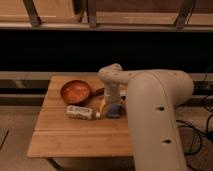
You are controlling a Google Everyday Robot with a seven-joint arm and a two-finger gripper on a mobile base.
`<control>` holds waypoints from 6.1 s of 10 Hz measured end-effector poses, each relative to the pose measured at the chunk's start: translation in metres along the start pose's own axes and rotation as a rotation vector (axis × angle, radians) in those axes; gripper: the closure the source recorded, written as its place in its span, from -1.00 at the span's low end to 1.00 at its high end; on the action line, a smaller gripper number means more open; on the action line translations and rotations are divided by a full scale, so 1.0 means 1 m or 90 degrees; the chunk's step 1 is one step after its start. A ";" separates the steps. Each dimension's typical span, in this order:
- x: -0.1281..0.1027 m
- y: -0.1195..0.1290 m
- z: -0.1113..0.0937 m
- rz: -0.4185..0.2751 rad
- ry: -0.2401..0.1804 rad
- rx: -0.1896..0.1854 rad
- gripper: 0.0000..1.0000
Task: Place the eraser on the white sponge
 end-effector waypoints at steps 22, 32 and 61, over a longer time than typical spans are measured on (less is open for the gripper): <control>-0.014 0.008 -0.011 -0.029 -0.019 0.004 -0.60; -0.086 0.083 -0.110 0.091 -0.193 -0.190 -0.60; -0.121 -0.078 -0.001 0.551 -0.137 -0.174 -0.60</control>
